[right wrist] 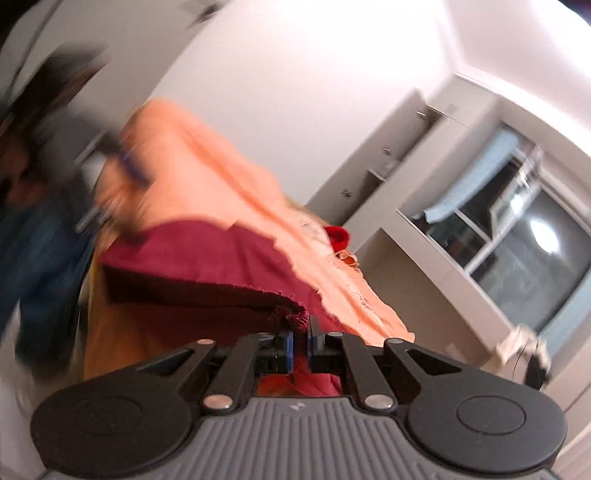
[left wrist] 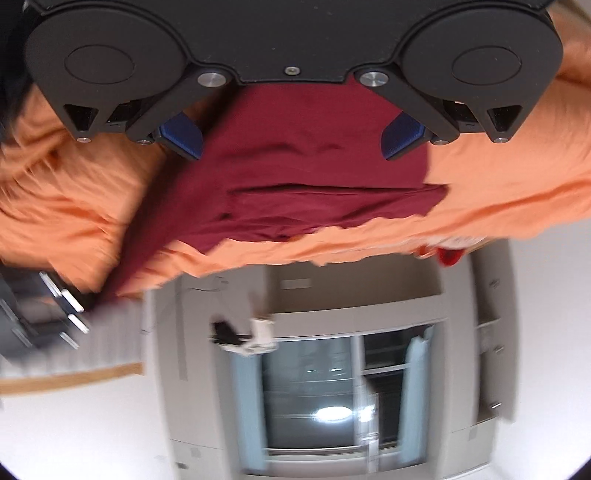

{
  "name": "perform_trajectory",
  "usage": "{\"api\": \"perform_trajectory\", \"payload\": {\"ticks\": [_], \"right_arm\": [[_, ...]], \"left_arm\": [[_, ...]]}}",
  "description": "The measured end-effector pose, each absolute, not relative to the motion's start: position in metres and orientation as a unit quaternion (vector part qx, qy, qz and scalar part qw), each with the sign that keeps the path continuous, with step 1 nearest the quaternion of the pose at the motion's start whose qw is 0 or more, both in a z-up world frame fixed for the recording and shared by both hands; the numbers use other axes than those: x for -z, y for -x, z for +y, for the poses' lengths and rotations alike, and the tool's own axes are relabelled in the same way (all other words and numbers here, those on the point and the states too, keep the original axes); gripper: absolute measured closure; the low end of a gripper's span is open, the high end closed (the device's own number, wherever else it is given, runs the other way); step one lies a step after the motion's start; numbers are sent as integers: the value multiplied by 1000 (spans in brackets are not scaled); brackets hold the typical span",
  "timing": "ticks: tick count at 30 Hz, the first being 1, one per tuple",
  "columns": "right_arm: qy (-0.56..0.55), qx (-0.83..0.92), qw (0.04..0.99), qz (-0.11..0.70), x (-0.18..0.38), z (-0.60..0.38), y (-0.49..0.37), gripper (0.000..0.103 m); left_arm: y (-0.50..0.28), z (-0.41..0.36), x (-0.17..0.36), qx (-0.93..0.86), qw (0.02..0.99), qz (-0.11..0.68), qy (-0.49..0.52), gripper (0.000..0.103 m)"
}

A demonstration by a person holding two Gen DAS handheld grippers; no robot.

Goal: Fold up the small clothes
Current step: 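Grasp the hem with the left gripper while the right gripper holds the hem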

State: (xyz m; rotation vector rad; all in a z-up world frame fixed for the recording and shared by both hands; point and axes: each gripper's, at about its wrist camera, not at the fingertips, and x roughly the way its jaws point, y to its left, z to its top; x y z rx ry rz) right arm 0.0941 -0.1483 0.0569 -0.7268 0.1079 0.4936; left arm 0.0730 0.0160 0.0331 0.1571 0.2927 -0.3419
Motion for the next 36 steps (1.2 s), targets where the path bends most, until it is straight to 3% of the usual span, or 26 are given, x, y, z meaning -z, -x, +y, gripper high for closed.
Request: {"api": "perform_trajectory", "payload": {"ticks": [6,10,16,23,29,36], "right_arm": [[276,-233,931,53,-98,-167,-116,97],[254,-234,937,53,-112,-176,-116,97],[233,-228,945,38,-129,-188,-113,97],[195,-218,956,25,-144,-204,-120,97],[190,-221,956,21,-146,-209,-125,97],[185,-214,959,24,-141,-213,-119,97]], "left_arm": [[-86,-36,-9,119,963,169,-174,1],[-112,-58,-1,82,961,192,-181,1],[-128,-61,5,35,954,205,-215,19],[-121,-29,2,-19,954,211,-214,55],[-115,-9,-5,-40,955,205,-209,60],[-106,7,-12,-27,963,187,-194,92]]}}
